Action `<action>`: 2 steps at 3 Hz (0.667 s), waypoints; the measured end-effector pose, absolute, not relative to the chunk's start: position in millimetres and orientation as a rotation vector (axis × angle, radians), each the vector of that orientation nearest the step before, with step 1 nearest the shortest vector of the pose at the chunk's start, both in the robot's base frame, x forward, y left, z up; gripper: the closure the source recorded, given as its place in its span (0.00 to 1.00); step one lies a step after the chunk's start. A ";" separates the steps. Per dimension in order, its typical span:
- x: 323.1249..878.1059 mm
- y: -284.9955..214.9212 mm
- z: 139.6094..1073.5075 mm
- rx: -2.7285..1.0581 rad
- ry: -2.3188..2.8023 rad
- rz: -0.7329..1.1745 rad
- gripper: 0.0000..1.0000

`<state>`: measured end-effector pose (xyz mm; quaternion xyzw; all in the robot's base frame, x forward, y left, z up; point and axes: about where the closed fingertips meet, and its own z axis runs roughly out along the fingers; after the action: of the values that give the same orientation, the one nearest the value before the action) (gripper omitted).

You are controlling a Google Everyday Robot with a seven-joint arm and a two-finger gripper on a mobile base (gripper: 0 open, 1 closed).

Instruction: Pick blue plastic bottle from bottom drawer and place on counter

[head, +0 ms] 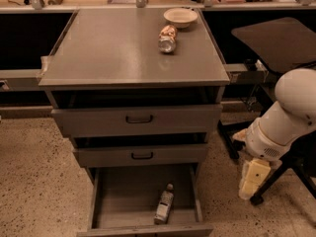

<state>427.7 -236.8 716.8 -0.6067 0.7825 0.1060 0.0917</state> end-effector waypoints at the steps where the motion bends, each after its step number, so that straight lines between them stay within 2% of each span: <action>1: 419.5 -237.5 704.8 -1.819 2.337 0.318 0.00; 2: 425.4 -209.8 680.8 -2.039 2.245 0.306 0.00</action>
Offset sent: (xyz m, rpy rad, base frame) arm 0.0293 0.0299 -0.0992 -0.4214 0.0824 0.5664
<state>425.4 -209.8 680.8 -0.6681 0.7358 0.1004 0.0469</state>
